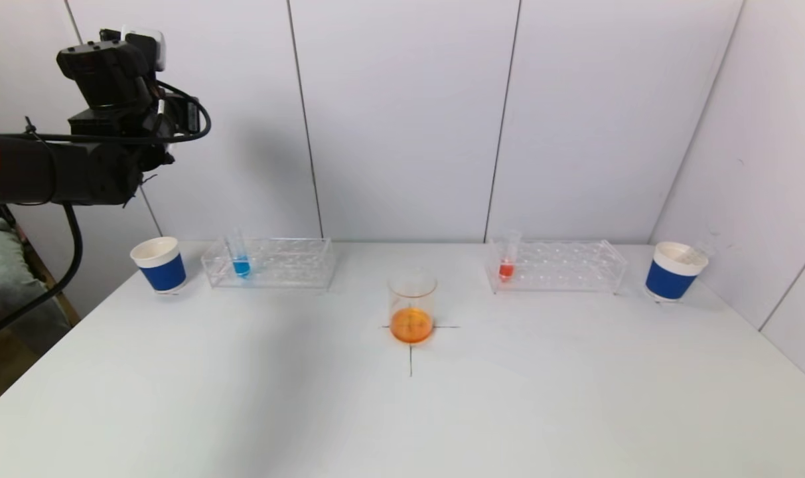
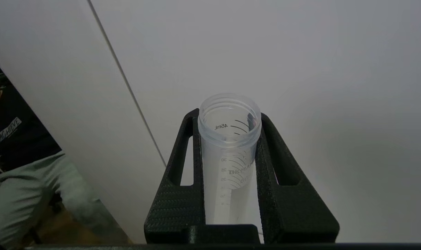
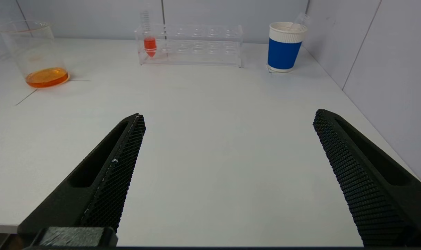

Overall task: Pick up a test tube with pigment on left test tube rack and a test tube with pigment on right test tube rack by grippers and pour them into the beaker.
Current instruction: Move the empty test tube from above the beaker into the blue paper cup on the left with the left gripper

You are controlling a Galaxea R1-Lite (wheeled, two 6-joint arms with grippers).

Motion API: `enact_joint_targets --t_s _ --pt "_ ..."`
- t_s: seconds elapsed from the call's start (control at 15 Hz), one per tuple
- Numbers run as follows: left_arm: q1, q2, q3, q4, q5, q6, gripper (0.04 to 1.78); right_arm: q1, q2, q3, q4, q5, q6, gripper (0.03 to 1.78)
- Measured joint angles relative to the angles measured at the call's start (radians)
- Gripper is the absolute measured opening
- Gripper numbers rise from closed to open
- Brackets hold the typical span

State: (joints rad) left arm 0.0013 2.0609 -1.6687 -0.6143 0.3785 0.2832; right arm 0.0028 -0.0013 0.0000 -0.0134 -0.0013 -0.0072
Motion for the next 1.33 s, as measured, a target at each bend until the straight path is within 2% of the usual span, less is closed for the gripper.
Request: enact_joint_targets --t_s 0.27,0.73,1.33 --pt "0.076 0.009 0.074 -0.003 -0.011 -0.055 0.44 0.000 0.000 0.000 0.000 0.000 0.000 1.76" --pt "0.156 0.064 0.134 -0.014 -0.012 -0.158 0.44 0.000 0.000 0.000 0.000 0.000 0.000 1.76" --pt "0.197 0.168 0.173 -0.146 -0.029 -0.170 0.44 0.000 0.000 0.000 0.000 0.000 0.000 1.76"
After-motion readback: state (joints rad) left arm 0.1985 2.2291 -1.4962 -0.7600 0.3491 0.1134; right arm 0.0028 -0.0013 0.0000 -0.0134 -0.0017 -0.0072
